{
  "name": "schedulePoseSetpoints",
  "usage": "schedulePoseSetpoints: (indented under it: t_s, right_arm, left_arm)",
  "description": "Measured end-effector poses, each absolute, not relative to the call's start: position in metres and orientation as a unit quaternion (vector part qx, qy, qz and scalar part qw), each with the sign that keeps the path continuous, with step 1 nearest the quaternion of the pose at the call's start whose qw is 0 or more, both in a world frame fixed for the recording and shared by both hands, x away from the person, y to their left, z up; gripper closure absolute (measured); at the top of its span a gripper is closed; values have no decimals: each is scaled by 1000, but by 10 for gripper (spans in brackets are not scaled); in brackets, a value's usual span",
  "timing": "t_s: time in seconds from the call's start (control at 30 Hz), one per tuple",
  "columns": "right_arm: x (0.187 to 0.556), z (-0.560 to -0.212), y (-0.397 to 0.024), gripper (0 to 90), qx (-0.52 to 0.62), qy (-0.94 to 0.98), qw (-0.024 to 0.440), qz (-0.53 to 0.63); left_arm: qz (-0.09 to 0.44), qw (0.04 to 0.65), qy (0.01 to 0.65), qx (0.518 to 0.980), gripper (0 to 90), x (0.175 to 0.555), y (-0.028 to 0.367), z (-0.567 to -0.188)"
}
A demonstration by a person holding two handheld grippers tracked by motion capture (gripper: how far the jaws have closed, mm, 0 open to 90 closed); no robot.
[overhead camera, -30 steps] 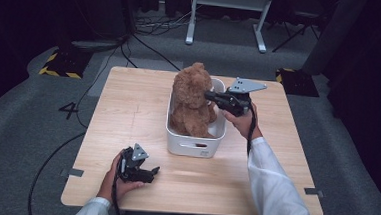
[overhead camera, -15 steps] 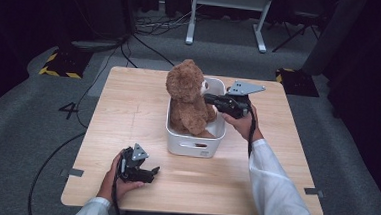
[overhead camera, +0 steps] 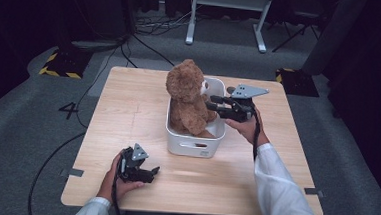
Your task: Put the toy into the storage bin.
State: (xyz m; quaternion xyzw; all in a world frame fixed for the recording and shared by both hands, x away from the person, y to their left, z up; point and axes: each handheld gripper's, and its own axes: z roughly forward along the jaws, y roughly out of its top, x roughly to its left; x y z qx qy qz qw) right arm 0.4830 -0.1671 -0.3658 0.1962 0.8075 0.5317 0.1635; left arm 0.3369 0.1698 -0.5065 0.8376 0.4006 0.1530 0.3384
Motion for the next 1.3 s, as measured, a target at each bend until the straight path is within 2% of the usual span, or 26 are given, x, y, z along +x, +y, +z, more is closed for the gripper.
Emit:
schedulePoseSetpoints:
  t_s: [0.03,0.1,0.17,0.2,0.27,0.33,0.63,1.3]
  right_arm:
    - [480,-365,-169,526,200,810,163,526]
    - [479,-364,-170,503,201,812,164,523]
    - [474,-363,-173,414,207,817,164,513]
    - [474,-363,-173,414,207,817,164,513]
    - [472,-363,-175,359,208,822,164,505]
    - [468,-364,-177,245,220,825,176,490]
    - [455,-368,-186,170,223,842,193,452]
    - [424,-367,-209,183,213,851,217,429]
  left_arm:
    - [153,338,401,838,161,337,170,-506]
    - [153,338,401,838,161,337,170,-506]
    - [154,338,398,839,160,337,170,-506]
    - [154,337,397,840,160,337,170,-506]
    - [153,337,397,840,160,337,170,-506]
    - [153,338,396,840,161,337,170,-506]
    - [153,338,396,840,161,337,170,-506]
    - [153,338,396,840,161,337,170,-506]
